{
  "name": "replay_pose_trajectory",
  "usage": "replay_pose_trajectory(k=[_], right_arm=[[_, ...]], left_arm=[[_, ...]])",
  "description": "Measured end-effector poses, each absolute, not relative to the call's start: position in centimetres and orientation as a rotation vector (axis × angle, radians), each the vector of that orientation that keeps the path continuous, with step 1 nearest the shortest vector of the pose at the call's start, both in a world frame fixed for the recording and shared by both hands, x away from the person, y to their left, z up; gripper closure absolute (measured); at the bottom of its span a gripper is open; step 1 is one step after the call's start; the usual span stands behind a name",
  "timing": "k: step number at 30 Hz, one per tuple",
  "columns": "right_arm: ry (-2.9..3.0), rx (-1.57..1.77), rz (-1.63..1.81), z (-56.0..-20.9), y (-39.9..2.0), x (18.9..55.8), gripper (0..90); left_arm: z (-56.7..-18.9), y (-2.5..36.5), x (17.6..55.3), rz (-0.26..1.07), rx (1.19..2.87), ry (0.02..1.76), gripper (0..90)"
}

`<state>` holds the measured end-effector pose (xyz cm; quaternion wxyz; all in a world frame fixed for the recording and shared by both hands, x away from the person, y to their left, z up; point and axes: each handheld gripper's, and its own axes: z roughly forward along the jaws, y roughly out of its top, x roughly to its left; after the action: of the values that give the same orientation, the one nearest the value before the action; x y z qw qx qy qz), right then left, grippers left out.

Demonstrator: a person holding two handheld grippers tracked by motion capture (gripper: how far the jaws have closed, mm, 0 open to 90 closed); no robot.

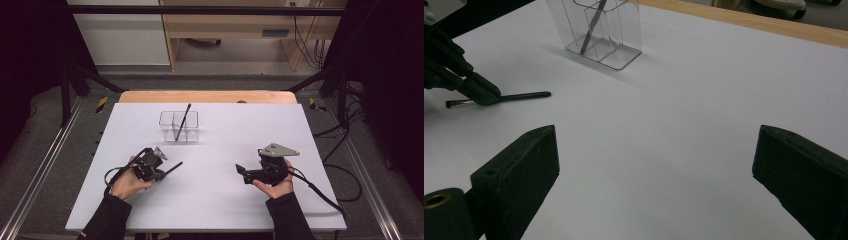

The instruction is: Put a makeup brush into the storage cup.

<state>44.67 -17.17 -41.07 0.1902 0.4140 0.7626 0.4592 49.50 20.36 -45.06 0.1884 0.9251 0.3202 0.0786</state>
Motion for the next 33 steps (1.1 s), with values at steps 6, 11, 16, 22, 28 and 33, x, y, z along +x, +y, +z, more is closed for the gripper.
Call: replay_pose_trajectory(k=[6, 11, 16, 22, 28, 33], right_arm=[[2.147, 1.16, 1.289, -41.1, -17.2, 44.7, 5.5], [2.148, 1.161, 1.291, -41.1, -17.2, 44.6, 5.5], [2.149, 1.155, 1.291, -41.0, -17.2, 44.6, 5.5], [2.154, 1.155, 1.289, -41.1, -17.2, 44.6, 5.6], [2.159, 1.151, 1.289, -41.0, -17.2, 44.6, 5.8], [2.17, 1.128, 1.29, -40.9, -17.0, 44.5, 6.3]], left_arm=[[-44.8, 20.3, 49.3, 0.249, 2.597, 0.873, 83.4], [-43.7, 20.2, 48.8, 0.267, 2.559, 0.839, 83.4], [-42.7, 19.9, 48.2, 0.264, 2.519, 0.796, 83.4], [-42.1, 19.3, 47.5, 0.254, 2.499, 0.749, 83.4], [-41.7, 18.7, 47.0, 0.249, 2.497, 0.7, 83.4], [-41.3, 18.1, 46.6, 0.231, 2.474, 0.662, 83.4]])
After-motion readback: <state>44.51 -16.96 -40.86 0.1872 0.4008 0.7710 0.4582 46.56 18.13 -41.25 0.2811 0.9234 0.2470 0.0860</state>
